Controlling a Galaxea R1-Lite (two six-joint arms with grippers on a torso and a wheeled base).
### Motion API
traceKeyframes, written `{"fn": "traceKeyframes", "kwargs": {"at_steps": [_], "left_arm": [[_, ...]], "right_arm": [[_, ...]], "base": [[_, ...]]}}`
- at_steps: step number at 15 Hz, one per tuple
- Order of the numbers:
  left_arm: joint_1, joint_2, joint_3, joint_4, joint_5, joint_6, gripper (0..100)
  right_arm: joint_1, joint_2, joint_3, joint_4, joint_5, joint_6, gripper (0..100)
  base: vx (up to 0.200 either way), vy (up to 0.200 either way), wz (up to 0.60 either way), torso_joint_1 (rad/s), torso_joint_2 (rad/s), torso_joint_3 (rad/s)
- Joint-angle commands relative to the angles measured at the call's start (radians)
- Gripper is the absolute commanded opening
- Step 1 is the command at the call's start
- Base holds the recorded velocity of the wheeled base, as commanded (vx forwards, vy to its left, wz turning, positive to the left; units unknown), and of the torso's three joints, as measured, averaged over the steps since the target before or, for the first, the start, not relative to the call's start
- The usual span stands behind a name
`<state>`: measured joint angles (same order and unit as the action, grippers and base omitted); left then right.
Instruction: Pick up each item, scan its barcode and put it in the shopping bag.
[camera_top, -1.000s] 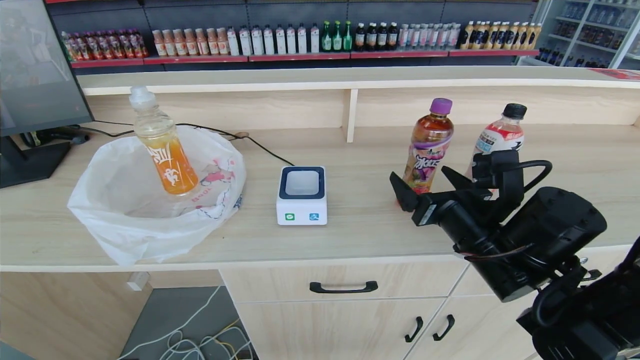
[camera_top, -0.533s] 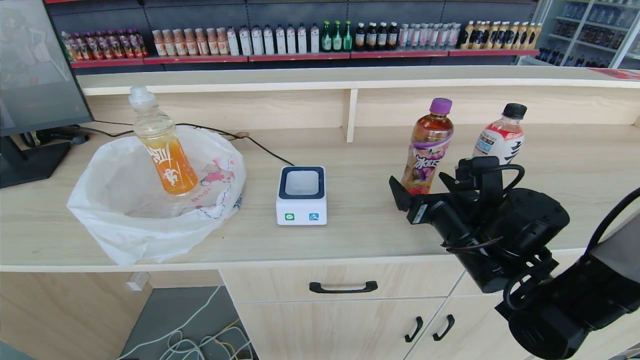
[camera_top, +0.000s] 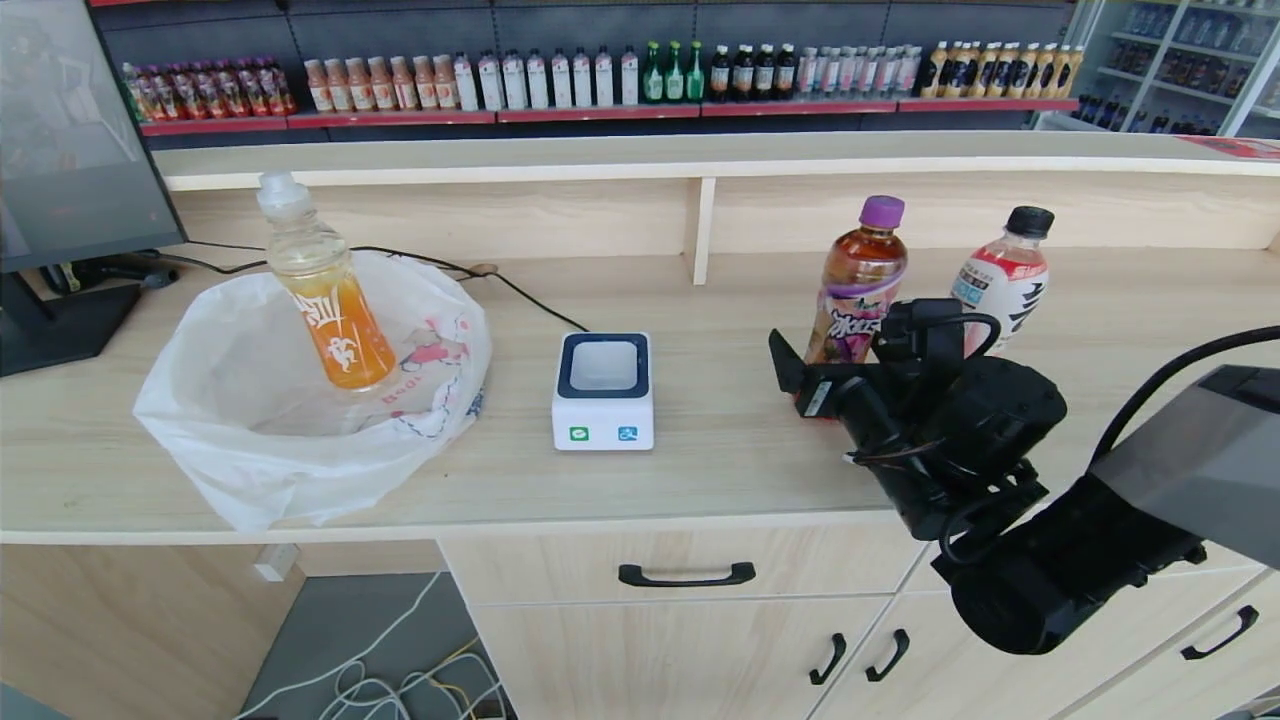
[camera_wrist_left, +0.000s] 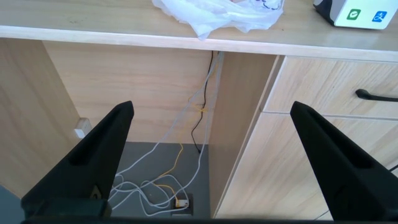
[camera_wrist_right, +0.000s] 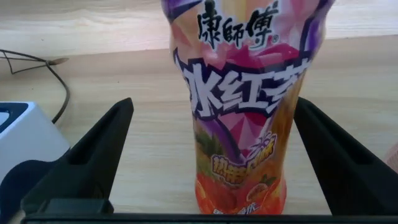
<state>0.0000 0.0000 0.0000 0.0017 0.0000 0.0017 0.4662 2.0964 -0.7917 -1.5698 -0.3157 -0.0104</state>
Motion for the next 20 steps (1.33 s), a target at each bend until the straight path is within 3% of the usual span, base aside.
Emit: {"fn": "traceKeyframes", "kwargs": {"at_steps": [1,10,11,20], "left_arm": [[0.0,0.0,0.0,0.0,0.0,0.0,100],[0.0,0.0,0.0,0.0,-0.002,0.0,100],[0.0,0.0,0.0,0.0,0.0,0.0,100],[0.0,0.0,0.0,0.0,0.0,0.0,100]], "right_arm": [[-0.011,0.039,-0.047,-0.001,0.0,0.0,100],[-0.037,0.045,-0.096,-0.001,0.007,-0.005,100],[-0.035,0.04,-0.096,-0.001,0.006,-0.006,0],[-0.011,-0.075,0.003,-0.001,0.009,-0.008,0]], "base": [[0.0,0.0,0.0,0.0,0.0,0.0],[0.0,0.0,0.0,0.0,0.0,0.0],[0.0,0.0,0.0,0.0,0.0,0.0],[0.0,0.0,0.0,0.0,0.0,0.0]]}}
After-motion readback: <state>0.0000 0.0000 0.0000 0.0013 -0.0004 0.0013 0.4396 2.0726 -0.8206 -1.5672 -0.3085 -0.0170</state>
